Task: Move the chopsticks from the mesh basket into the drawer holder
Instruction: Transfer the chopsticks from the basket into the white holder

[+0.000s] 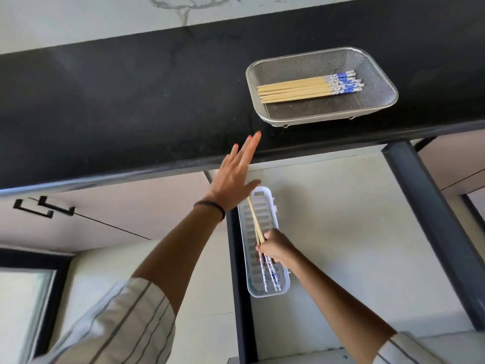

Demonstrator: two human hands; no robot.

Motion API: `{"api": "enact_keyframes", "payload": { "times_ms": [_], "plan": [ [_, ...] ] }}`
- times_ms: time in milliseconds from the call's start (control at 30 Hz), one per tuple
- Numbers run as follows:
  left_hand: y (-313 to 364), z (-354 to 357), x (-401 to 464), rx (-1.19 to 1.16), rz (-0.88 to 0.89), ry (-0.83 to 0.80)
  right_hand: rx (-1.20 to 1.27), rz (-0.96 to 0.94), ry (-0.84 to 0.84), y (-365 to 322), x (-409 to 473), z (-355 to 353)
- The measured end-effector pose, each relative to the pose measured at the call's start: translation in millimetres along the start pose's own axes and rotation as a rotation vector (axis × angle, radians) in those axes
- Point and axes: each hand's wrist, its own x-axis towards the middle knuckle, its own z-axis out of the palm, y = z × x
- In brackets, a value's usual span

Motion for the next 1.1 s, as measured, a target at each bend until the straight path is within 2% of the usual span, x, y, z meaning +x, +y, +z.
{"api": "enact_keyframes", "payload": {
  "times_ms": [67,100,267,367,567,900,1100],
  "plan": [
    [-10.1,19.9,-35.4,0.085,-0.019,0.05,-0.035,-0.009,0.024,-2.8,2.9,5.4],
    [-15.5,29.8,-54.3,0.099,-0.056,0.026,-0.05,-0.012,0.029,-4.1,3.9,8.5],
    [-35.3,65.3,-125.6,0.126,-0.2,-0.352,-0.019,-0.022,0.053,-3.5,7.1,19.9],
    [-33.9,74.0,-141.6,0.194,-0.223,-0.465,0.009,-0.014,0.073,0.5,9.3,22.6],
    [-26.1,76.0,-139.9,0.285,-0.242,-0.543,-0.021,-0.067,0.101,9.5,8.4,27.2],
    [-23.7,74.0,-142.0,0.248,-0.257,-0.579,0.11,-0.127,0.262,13.0,4.1,34.2],
    [-18.8,71.2,-141.9,0.242,-0.285,-0.587,0.003,-0.174,0.283,13.8,1.5,39.2]
  ]
}}
